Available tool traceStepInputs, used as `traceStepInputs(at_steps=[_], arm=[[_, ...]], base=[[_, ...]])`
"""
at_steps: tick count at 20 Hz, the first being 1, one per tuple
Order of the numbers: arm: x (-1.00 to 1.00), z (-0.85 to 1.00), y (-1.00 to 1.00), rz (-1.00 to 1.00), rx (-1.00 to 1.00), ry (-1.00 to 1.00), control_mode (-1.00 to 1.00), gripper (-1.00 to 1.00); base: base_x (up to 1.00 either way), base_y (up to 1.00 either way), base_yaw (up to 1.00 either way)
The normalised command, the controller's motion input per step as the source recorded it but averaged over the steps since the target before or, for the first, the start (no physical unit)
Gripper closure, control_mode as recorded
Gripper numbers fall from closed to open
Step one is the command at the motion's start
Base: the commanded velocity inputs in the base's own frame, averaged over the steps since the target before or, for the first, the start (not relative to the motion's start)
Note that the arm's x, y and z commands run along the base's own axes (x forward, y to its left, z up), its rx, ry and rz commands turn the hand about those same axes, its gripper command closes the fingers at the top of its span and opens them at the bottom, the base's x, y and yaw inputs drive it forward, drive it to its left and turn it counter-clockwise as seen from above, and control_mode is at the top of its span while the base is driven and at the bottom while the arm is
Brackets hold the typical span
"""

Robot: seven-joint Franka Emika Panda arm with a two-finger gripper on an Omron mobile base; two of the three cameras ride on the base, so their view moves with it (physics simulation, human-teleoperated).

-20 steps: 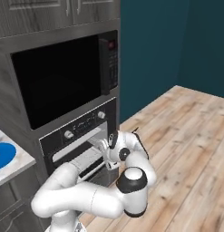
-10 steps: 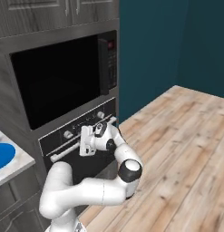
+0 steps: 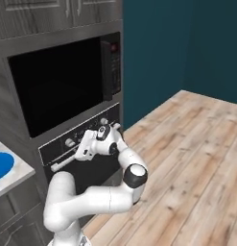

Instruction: Take the baked cake out of the oven and place it on the plate for cooling. Then close the oven door.

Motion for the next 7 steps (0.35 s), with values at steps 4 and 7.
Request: traceStepInputs(at_steps=[4,7], arm=[[0.26,-0.22,0.0,0.34,0.25,0.52,-1.0,-1.0],[0.05,-0.19,0.0,0.29,0.22,0.43,-1.0,-1.0]], base=[[0.0,0.0,0.0],[0.0,0.0,0.0]])
